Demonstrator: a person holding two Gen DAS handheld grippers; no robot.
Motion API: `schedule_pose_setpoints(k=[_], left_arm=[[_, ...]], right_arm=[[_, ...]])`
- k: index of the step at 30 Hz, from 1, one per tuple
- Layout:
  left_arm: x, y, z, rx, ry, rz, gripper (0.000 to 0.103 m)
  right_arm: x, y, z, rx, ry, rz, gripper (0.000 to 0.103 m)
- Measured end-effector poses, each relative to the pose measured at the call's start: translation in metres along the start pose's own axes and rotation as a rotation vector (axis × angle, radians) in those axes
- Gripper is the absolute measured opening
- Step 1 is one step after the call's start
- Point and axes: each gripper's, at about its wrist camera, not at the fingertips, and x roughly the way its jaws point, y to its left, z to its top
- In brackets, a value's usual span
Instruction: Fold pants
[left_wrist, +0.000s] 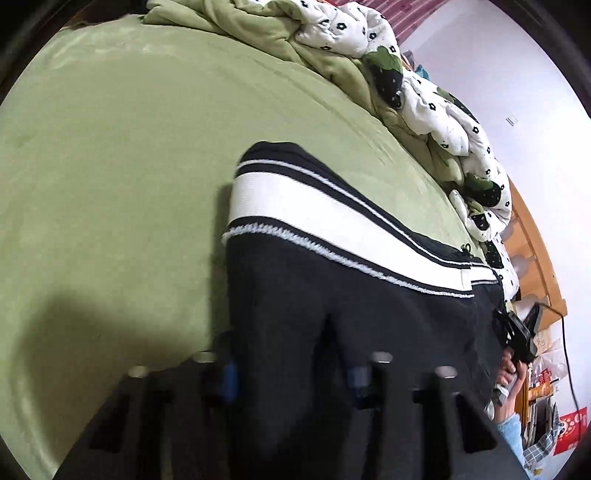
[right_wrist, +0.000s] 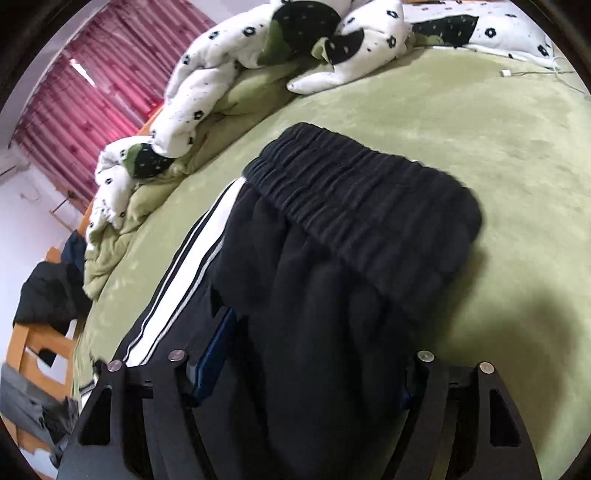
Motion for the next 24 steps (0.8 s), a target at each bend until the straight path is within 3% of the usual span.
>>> schedule_pose_setpoints(k=[1, 3, 7, 11, 14, 17, 21, 24], left_arm=[[-0.003, -0.001, 0.000, -0.003, -0.014, -0.003, 0.017], [-0.015, -0.001, 0.001, -0.017, -0.048, -0.025, 0.010], [-0.048, -0.001, 0.006, -0.070, -0.135, -0.083, 0.009], [-0.072, -0.009, 0.016, -0.048, -0.153, -0.115, 0.009], [-0.100, -0.009, 0.022, 0.004, -0.178, -0.067, 0.009], [-0.136, 0.019, 0.026, -0.009, -0.194, -0.009, 0.009], [-0.167, 0.066, 0.021, -0.010, -0.199, 0.117, 0.010], [-0.150, 0.088, 0.012, 0.002, -0.138, 0.213, 0.014]], right_arm=[[0.001, 0.005, 0.004, -0.018, -0.001, 0.022, 0.033], [-0.011, 0.019, 0.007, -0.068, -0.049, 0.026, 0.021], [-0.052, 0.084, 0.004, -0.243, -0.204, -0.053, 0.017], [-0.087, 0.139, 0.002, -0.328, -0.280, -0.010, 0.017], [-0.108, 0.173, -0.002, -0.349, -0.289, 0.055, 0.017], [-0.111, 0.201, -0.016, -0.364, -0.259, 0.125, 0.017], [-0.086, 0.215, -0.054, -0.362, -0.193, 0.191, 0.018], [-0.048, 0.200, -0.082, -0.355, -0.121, 0.146, 0.018]])
